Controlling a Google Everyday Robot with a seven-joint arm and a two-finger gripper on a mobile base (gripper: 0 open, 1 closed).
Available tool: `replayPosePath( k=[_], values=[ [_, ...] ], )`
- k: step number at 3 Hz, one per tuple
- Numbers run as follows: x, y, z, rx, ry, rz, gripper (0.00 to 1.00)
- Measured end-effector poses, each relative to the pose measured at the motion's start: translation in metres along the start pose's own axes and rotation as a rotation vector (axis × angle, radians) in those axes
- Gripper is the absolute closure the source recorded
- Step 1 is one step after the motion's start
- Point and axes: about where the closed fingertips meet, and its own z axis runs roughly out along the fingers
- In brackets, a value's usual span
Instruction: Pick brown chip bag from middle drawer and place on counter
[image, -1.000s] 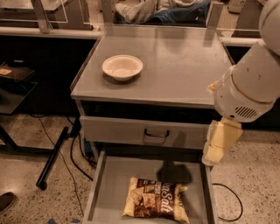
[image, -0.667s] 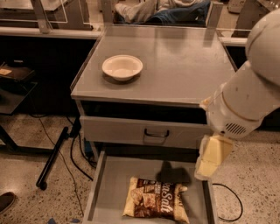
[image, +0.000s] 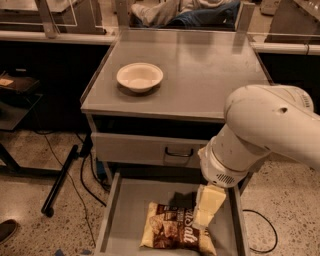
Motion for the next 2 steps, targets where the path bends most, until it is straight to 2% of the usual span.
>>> replayPosePath(
  k=[1,2],
  values=[
    [0.000,0.002,0.000,0.004,-0.004,-0.007,0.00],
    [0.001,0.004,0.030,-0.016,0.002,0.000,0.00]
  ],
)
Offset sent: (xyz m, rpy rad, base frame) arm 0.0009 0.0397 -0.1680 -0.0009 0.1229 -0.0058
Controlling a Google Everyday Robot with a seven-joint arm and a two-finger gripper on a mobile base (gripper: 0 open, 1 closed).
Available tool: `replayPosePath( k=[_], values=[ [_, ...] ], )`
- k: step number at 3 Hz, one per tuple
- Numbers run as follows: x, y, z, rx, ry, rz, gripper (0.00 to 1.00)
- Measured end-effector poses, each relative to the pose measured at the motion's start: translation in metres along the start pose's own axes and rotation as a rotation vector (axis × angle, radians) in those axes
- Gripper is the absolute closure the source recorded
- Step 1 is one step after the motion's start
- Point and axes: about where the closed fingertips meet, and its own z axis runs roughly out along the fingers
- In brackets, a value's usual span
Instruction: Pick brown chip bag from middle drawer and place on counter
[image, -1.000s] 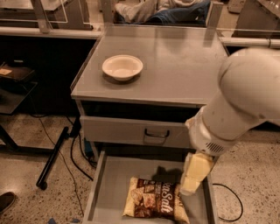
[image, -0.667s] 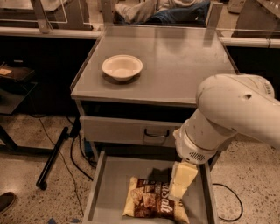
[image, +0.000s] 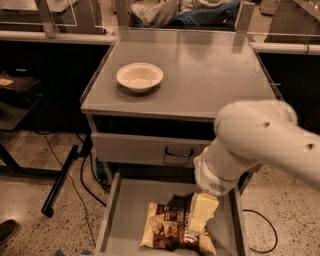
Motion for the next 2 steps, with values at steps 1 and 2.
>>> replayPosePath(
  k=[1,2],
  values=[
    [0.0012,-0.0050,0.0900,-0.044,-0.003,0.015,0.00],
    [0.0013,-0.0042,0.0928,-0.050,-0.005,0.018,0.00]
  ],
)
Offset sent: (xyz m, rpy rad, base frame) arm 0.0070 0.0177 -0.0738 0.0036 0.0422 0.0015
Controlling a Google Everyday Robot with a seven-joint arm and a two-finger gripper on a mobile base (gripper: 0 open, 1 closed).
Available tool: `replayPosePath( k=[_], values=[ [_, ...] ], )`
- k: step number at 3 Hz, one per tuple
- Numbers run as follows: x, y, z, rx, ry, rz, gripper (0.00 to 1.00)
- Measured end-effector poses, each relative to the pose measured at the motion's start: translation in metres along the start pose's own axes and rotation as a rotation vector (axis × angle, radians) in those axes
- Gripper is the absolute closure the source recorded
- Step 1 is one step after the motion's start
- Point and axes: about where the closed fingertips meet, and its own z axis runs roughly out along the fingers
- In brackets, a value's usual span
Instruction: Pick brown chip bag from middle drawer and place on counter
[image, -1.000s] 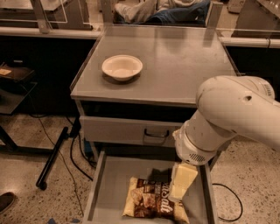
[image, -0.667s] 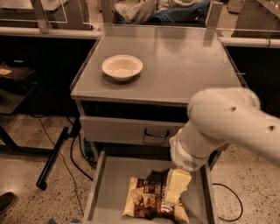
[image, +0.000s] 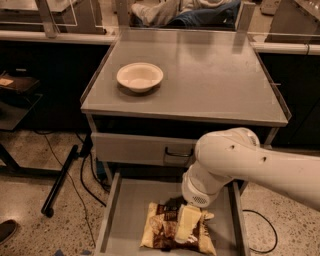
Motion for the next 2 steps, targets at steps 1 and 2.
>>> replayPosePath(
  k=[1,2],
  values=[
    [0.001,0.006,0.026,-0.051,-0.020,0.025,0.00],
    [0.006,0.002,0.086,-0.107,0.005,0.057,0.00]
  ],
)
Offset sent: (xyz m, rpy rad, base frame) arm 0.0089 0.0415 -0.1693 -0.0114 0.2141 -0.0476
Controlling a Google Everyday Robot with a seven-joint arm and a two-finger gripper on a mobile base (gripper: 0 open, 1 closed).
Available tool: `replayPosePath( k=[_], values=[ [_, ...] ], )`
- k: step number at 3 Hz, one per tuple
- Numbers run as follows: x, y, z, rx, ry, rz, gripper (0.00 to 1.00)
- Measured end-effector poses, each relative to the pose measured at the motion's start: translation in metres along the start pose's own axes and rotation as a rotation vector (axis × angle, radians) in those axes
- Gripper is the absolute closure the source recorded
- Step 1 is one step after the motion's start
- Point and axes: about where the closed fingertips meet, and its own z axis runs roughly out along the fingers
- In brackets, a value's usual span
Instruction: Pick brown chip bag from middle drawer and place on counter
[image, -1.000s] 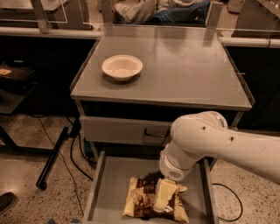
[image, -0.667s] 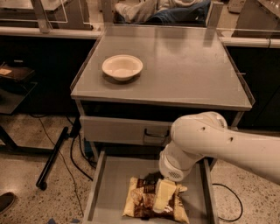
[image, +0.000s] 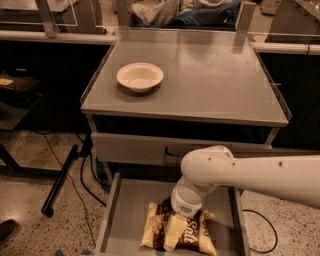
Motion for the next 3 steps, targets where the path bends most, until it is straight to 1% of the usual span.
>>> replayPosePath(
  k=[1,2,3],
  values=[
    [-0.001,-0.016,0.056,-0.025,0.044,0.017,0.00],
    [-0.001,-0.016,0.057,-0.027,0.044,0.017,0.00],
    [0.008,-0.019,0.073,-0.002,0.042,0.047,0.00]
  ],
)
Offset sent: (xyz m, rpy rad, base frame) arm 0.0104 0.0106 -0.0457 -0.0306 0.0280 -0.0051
